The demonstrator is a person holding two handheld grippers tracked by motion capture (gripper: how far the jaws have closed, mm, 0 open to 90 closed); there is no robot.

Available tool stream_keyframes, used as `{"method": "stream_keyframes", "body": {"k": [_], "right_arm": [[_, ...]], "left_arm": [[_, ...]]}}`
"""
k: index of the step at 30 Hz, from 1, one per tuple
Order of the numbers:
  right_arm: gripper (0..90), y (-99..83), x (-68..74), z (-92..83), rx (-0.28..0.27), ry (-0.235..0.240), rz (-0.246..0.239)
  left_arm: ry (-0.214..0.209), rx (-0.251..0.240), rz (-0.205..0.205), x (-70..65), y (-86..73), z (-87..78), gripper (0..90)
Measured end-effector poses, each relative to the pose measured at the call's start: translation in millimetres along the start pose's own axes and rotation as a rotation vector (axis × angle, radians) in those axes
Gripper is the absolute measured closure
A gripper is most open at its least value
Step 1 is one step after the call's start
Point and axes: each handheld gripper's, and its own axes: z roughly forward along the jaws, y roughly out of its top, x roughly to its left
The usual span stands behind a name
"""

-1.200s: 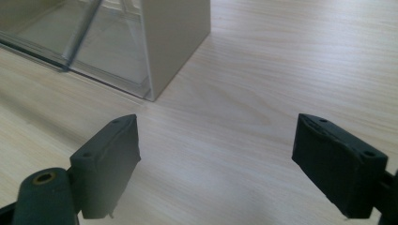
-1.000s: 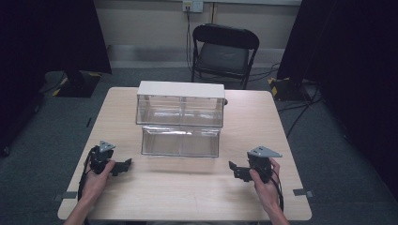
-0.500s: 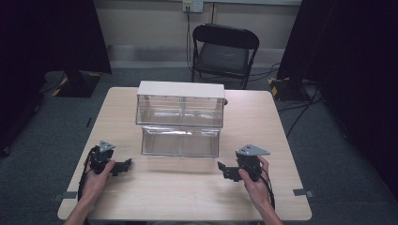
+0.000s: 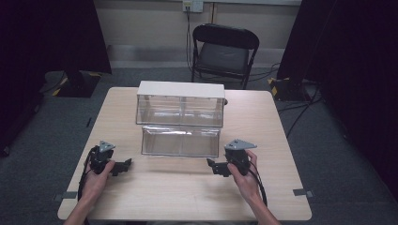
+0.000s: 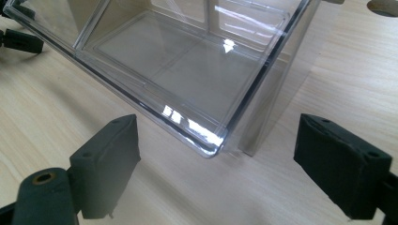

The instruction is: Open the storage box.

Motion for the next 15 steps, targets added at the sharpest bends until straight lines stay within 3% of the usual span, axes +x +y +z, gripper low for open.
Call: {"method": "stream_keyframes", "body": {"k": [4,10,12,15], "right_arm": [[14.0,1.4,-0.6,5.6,0.015,-0.017,0.003],[10.3,1.5,0.9,15.5,0.024,0.017,0.011],[15.1,-0.1,4.0,21.0,0.040,-0.002,-0.011],[14.0,-1.5,3.5,25.2,0.041,-0.008,0.004]], "left_arm": [[0.000,0.000,-0.002,-0.1,0.0,0.1,0.4],[0.000,0.001,-0.001,-0.1,0.0,0.0,0.4],[-0.001,0.000,0.000,0.0,0.0,0.1,0.4],[0.000,0.001,-0.001,-0.1,0.0,0.0,0.4]]}}
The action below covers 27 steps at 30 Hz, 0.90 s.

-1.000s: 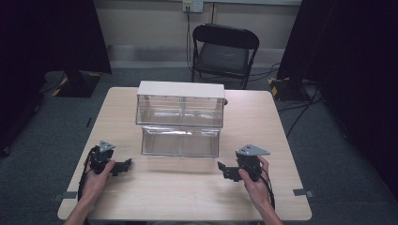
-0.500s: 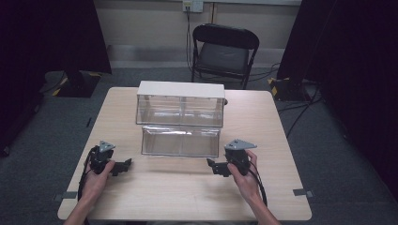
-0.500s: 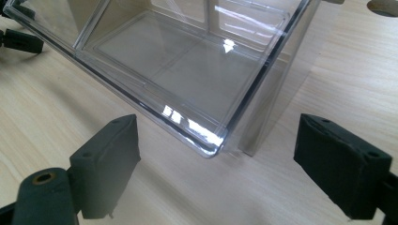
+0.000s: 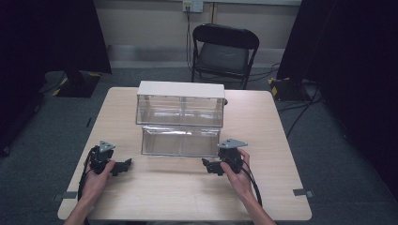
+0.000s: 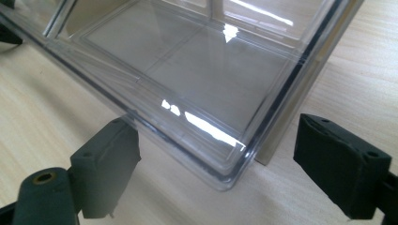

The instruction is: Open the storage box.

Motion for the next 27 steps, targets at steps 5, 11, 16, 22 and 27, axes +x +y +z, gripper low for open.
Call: {"method": "stream_keyframes", "body": {"k": [5,11,16,22,27], "right_arm": [[13.3,-1.0,-0.9,5.1,0.008,-0.011,0.005],[13.2,-1.0,-1.1,9.3,0.011,-0.012,-0.001],[12.8,-1.0,1.8,9.3,0.005,-0.015,0.007],[12.7,-0.8,4.3,6.5,-0.018,-0.001,0.018],[12.8,0.0,6.0,3.5,-0.031,0.003,0.016]], "left_arm": [[0.000,0.000,0.001,0.1,0.0,0.0,0.4],[0.000,0.000,-0.001,-0.1,0.0,0.0,0.4],[0.000,0.000,0.000,0.0,0.0,0.0,0.4],[0.001,0.000,0.000,0.0,0.0,0.0,0.4],[0.000,0.000,0.000,0.0,0.0,0.0,0.4]]}}
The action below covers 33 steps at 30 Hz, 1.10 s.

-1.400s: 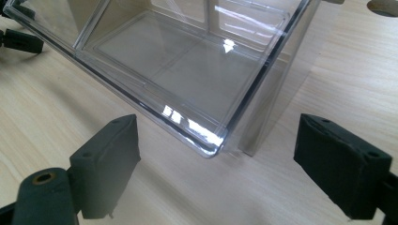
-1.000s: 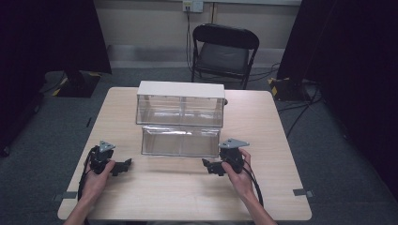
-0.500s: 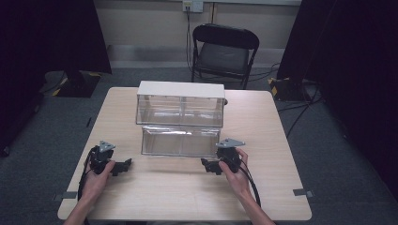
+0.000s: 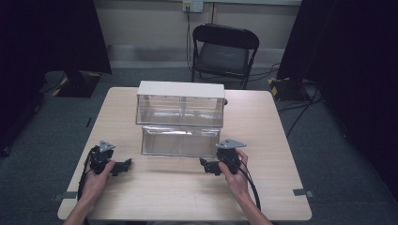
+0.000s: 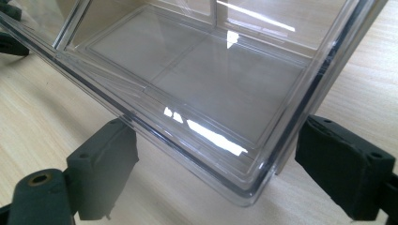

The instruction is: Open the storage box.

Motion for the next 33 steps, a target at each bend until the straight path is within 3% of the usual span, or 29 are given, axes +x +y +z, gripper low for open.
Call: {"method": "stream_keyframes", "body": {"k": [13,27,29,33], "right_arm": [[12.9,0.5,1.9,-3.4,-0.005,0.002,-0.001],[13.5,0.1,5.1,-6.3,0.000,-0.034,0.008],[13.4,0.3,5.3,-7.6,-0.008,-0.009,0.020],[13.1,2.6,7.8,-12.5,-0.024,-0.009,0.005]], "left_arm": [[0.000,0.000,0.000,0.0,0.0,0.0,0.4],[0.001,0.000,0.000,0.0,0.0,0.0,0.4],[0.000,0.000,0.000,0.0,0.0,0.0,0.4],[0.000,0.000,0.000,0.0,0.0,0.0,0.4]]}}
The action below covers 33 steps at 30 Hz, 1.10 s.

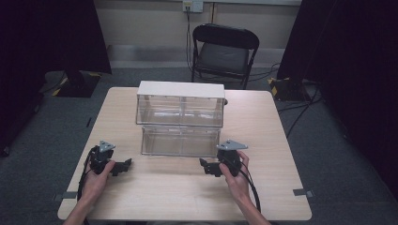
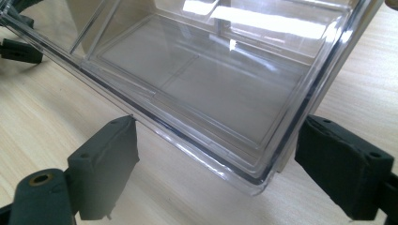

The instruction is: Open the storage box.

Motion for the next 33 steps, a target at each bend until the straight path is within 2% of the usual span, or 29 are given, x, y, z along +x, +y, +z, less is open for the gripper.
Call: {"method": "stream_keyframes", "body": {"k": [33], "right_arm": [[11.1,6.4,0.0,-9.2,-0.033,0.024,-0.010]], "left_arm": [[0.000,0.000,0.000,0.0,0.0,0.0,0.4]]}}
